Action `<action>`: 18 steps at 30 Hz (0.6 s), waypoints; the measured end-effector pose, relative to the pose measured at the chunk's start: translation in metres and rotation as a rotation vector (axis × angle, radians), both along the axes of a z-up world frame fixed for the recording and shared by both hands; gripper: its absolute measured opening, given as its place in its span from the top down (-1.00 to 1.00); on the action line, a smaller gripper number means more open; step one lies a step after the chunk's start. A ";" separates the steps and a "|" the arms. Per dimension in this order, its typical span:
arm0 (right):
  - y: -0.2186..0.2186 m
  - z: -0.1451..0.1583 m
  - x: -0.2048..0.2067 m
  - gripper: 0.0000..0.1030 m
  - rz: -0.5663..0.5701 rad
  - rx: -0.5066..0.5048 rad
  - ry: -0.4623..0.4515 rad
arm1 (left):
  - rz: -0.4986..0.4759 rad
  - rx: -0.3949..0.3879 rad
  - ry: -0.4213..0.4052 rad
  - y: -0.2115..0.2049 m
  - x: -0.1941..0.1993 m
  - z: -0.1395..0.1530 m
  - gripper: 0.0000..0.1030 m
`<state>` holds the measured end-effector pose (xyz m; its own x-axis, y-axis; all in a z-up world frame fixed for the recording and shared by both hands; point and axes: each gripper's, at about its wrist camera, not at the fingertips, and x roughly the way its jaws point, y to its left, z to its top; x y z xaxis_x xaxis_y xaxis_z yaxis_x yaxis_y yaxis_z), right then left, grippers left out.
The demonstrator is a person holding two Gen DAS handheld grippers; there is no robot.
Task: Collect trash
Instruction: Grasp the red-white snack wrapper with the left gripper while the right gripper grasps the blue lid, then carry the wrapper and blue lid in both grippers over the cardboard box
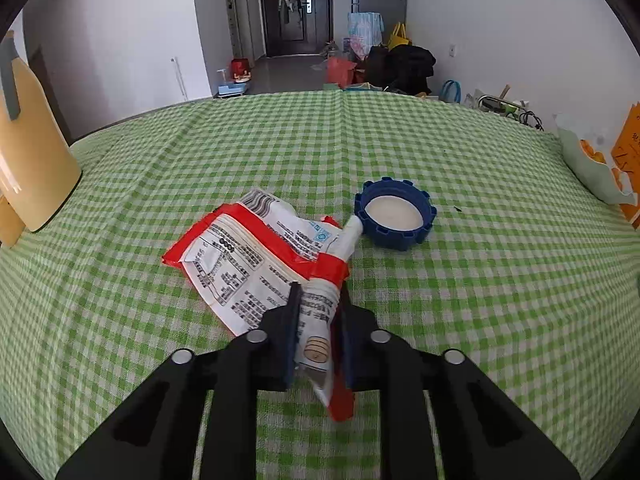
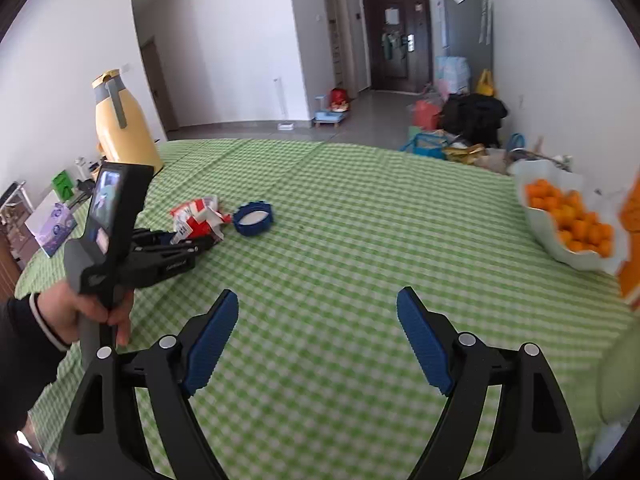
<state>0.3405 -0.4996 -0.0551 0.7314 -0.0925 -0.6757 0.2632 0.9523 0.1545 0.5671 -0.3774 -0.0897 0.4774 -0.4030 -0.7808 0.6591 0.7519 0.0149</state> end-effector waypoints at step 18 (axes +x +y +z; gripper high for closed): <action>0.056 -0.059 0.175 0.10 0.146 -0.052 0.149 | 0.120 -0.444 -0.052 0.175 -0.096 0.115 0.90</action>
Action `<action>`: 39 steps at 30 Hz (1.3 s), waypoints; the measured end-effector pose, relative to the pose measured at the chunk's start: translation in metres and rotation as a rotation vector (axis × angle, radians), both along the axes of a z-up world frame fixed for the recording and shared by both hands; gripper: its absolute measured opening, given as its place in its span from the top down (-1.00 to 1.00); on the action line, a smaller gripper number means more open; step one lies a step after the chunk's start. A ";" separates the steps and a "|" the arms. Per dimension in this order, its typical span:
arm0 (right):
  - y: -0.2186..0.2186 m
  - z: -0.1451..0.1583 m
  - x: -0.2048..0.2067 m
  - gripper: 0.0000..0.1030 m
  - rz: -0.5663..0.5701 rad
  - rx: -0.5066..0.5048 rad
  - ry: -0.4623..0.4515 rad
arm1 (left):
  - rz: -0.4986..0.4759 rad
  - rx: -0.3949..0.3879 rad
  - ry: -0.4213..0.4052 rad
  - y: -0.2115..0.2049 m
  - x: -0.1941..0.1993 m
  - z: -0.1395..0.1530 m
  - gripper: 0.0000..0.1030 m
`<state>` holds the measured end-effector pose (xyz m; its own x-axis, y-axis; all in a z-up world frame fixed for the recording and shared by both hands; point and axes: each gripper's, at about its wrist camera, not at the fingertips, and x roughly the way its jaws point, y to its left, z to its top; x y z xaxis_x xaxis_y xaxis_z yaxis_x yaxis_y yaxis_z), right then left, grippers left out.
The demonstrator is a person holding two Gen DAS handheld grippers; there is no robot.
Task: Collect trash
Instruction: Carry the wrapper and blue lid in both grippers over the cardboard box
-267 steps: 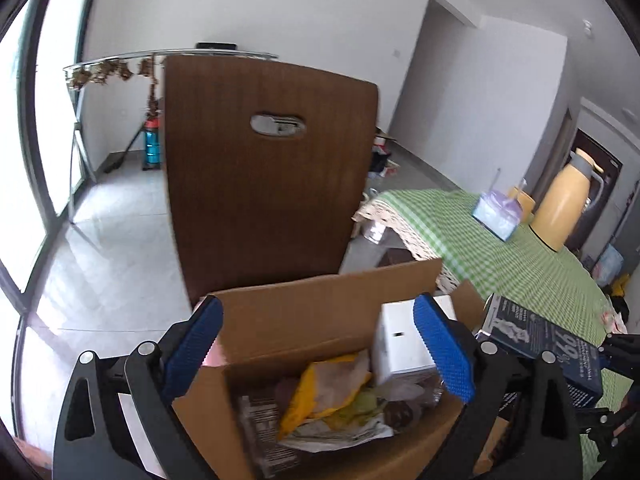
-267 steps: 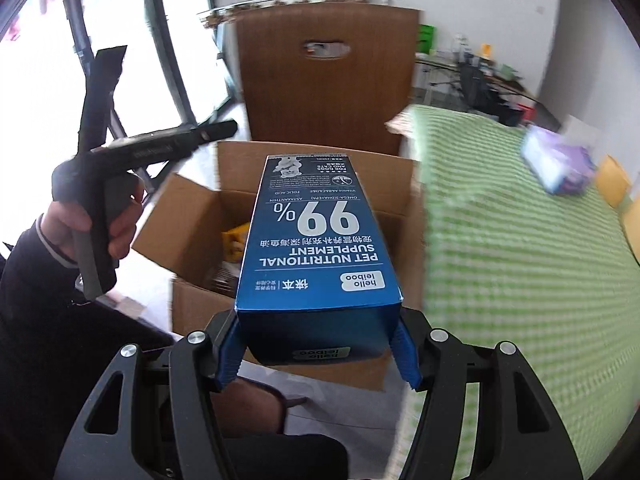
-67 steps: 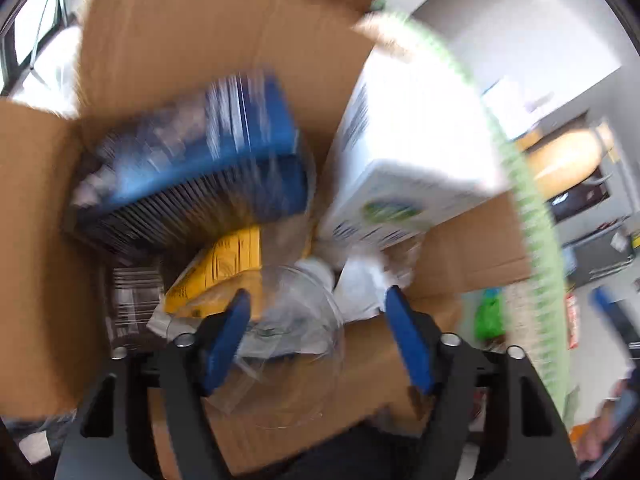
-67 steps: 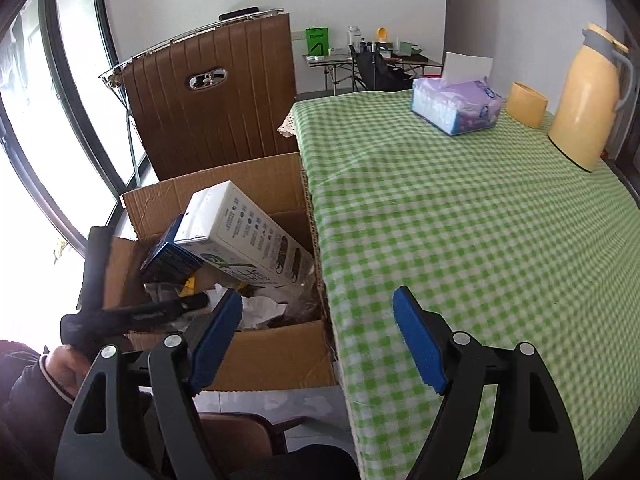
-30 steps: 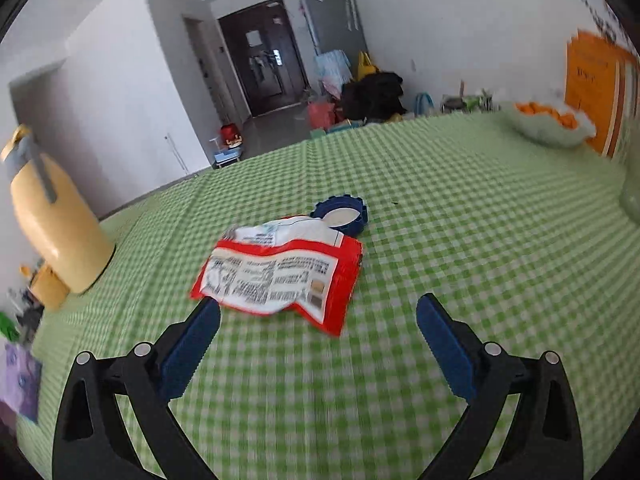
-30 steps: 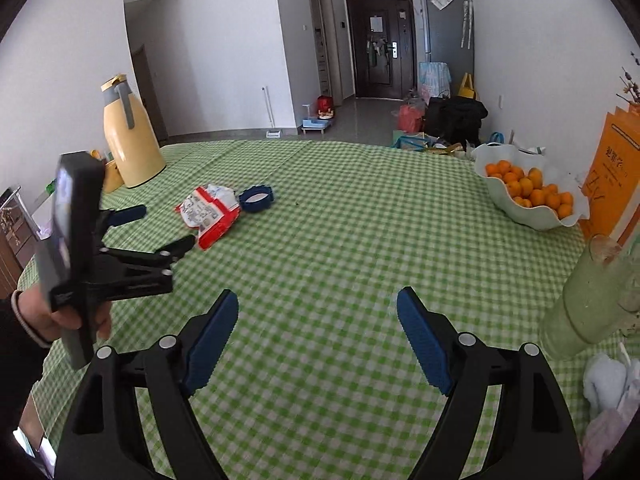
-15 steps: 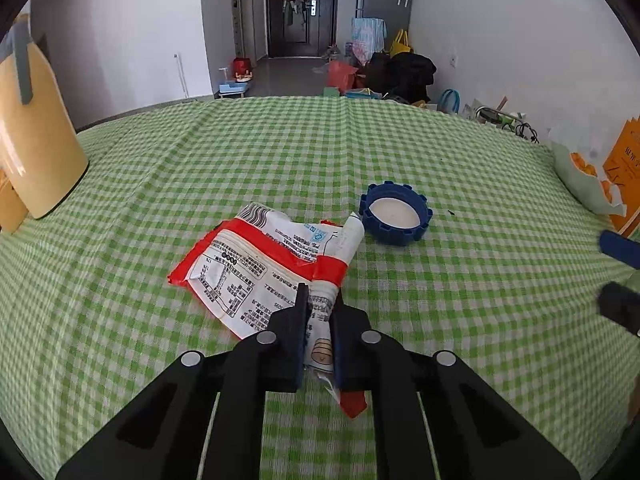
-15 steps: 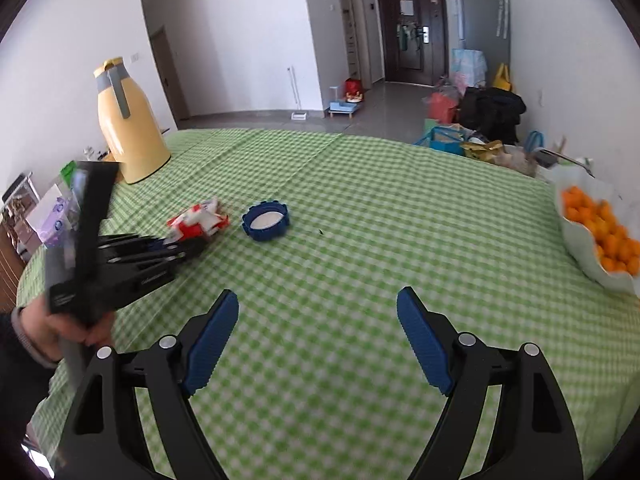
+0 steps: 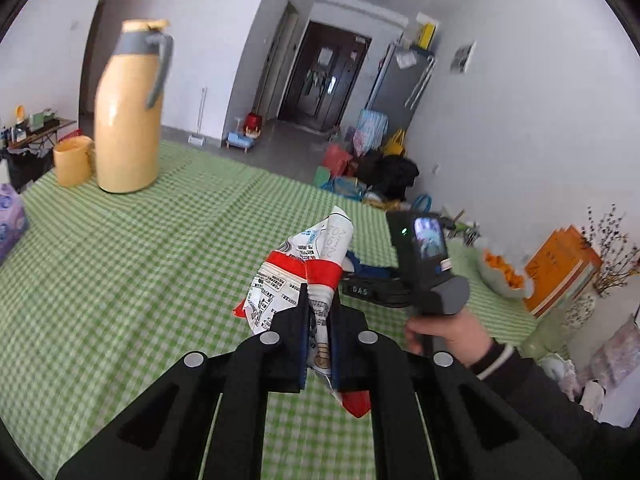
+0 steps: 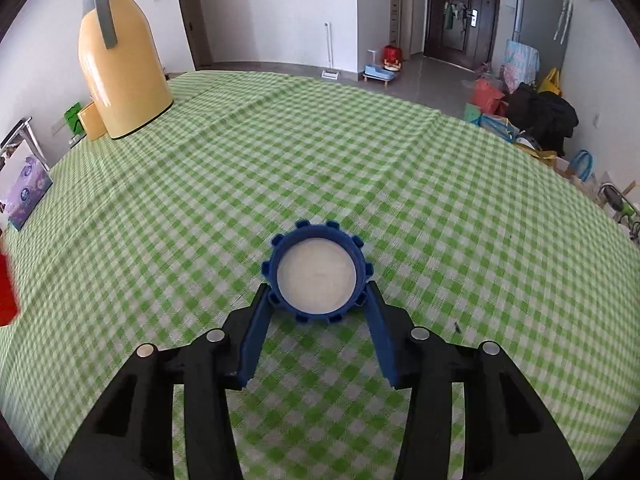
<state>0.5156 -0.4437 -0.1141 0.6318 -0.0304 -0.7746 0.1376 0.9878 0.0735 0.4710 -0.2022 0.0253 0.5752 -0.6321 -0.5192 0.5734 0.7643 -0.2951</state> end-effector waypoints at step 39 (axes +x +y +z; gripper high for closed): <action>0.454 0.049 -0.204 0.10 0.853 0.033 -0.097 | 0.825 -0.033 0.170 0.449 -0.266 -0.069 0.90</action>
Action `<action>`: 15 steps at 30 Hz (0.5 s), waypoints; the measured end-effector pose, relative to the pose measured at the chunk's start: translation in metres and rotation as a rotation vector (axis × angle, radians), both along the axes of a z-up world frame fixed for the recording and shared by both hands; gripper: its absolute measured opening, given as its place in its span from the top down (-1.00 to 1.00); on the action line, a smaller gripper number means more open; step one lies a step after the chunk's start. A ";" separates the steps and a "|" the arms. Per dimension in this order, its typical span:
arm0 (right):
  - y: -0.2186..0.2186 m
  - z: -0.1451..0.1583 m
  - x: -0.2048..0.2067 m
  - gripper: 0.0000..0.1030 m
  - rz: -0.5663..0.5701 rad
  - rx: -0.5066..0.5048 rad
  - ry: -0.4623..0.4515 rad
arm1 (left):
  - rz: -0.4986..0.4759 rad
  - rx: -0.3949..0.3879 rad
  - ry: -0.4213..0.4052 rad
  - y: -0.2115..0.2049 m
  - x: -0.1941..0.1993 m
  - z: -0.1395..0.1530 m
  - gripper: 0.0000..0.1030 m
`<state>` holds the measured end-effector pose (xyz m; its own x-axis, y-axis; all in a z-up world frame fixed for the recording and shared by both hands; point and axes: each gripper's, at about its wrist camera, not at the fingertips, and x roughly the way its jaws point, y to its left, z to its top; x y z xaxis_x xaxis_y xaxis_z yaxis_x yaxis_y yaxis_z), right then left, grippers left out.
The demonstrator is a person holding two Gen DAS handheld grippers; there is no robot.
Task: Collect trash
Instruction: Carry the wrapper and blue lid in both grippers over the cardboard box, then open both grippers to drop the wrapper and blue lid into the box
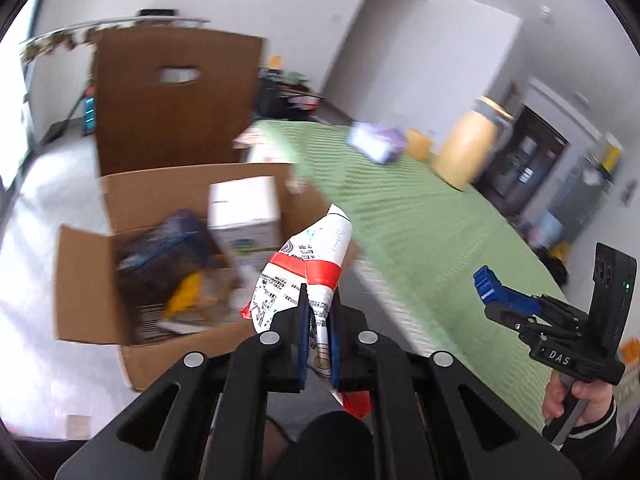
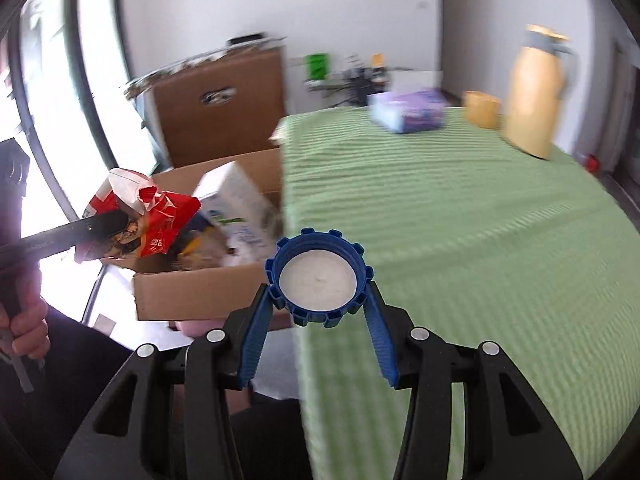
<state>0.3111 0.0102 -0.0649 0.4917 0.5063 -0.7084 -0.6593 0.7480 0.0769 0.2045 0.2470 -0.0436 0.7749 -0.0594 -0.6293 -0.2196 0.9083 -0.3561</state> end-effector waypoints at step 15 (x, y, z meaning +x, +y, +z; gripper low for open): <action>0.182 -0.078 0.071 0.10 0.240 -0.284 0.139 | 0.170 -0.070 0.199 0.100 0.012 -0.070 0.90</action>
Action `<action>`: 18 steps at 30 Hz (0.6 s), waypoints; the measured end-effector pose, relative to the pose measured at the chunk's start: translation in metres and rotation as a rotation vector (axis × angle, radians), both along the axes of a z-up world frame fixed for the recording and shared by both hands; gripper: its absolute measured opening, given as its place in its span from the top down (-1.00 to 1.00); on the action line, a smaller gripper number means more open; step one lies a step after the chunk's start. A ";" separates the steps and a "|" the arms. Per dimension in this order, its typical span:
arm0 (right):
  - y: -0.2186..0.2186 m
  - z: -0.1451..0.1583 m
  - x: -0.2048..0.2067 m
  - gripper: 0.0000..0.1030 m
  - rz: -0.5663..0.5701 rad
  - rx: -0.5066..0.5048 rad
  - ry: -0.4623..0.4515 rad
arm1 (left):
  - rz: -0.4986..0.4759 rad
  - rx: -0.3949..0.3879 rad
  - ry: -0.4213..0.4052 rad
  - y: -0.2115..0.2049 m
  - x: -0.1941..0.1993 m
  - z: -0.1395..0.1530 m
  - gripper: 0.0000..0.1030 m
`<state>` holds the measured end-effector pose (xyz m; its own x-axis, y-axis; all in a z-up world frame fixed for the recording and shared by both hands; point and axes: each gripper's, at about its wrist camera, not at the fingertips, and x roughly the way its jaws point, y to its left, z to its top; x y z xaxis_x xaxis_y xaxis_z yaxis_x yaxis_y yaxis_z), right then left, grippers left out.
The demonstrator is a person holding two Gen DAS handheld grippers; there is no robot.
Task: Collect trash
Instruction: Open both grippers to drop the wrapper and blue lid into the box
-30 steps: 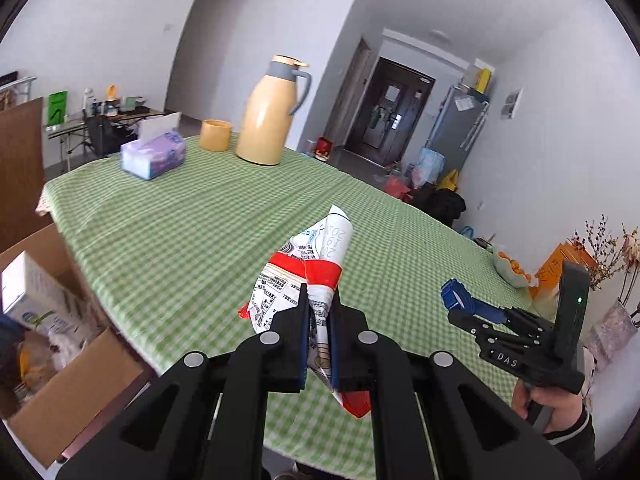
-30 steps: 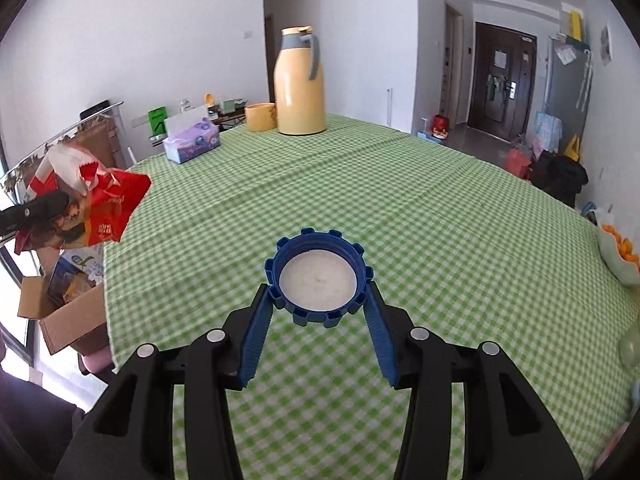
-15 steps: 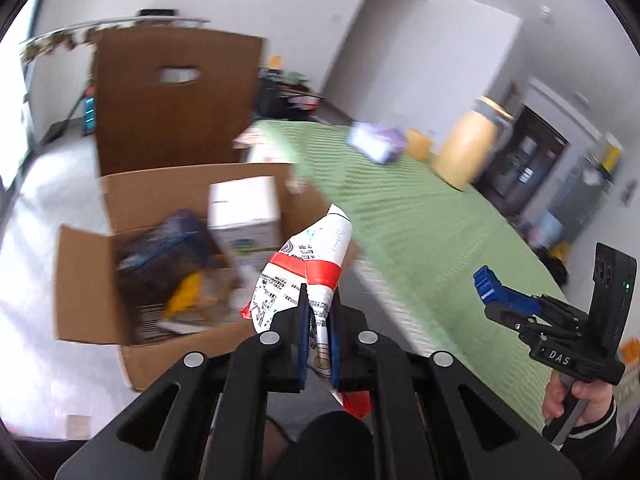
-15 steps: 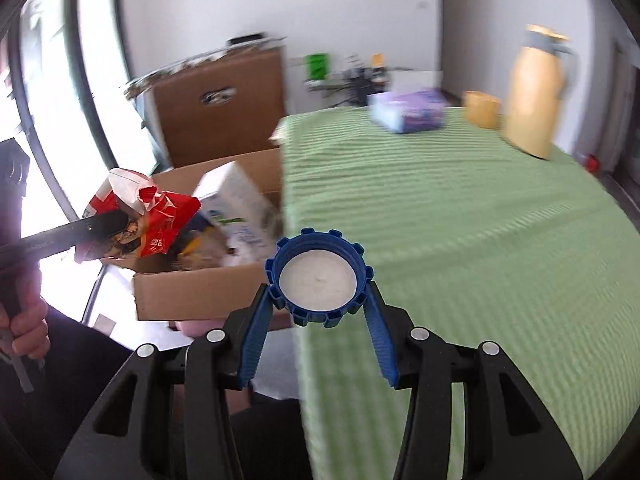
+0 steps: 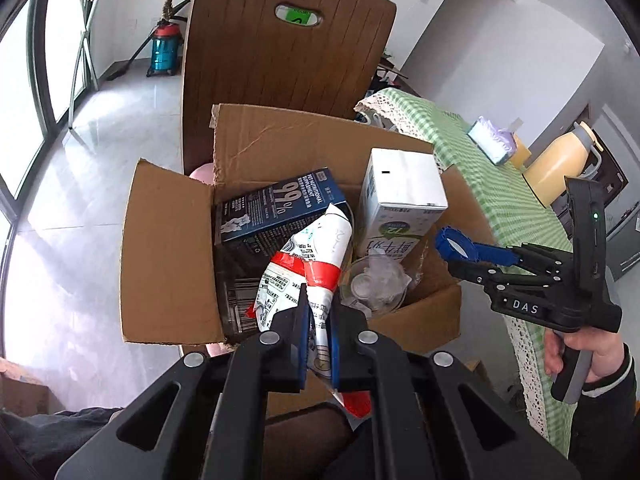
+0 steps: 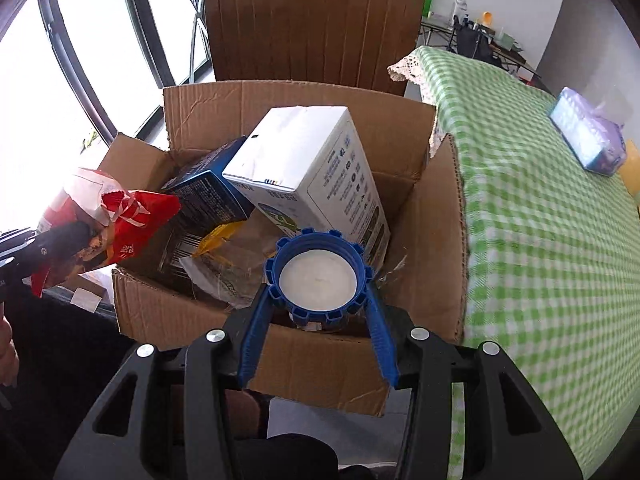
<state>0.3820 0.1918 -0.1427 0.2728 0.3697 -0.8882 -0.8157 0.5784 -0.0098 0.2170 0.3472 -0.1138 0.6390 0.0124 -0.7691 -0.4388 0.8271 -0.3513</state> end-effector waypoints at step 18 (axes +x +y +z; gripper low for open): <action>0.006 0.015 0.015 -0.41 -0.081 0.017 -0.128 | 0.045 0.112 -0.011 0.003 0.045 -0.011 -0.51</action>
<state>0.3971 0.1980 -0.1281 0.4130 0.3565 -0.8381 -0.7589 0.6435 -0.1003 0.2619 0.3501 -0.1253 0.6441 0.1268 -0.7544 -0.4730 0.8411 -0.2625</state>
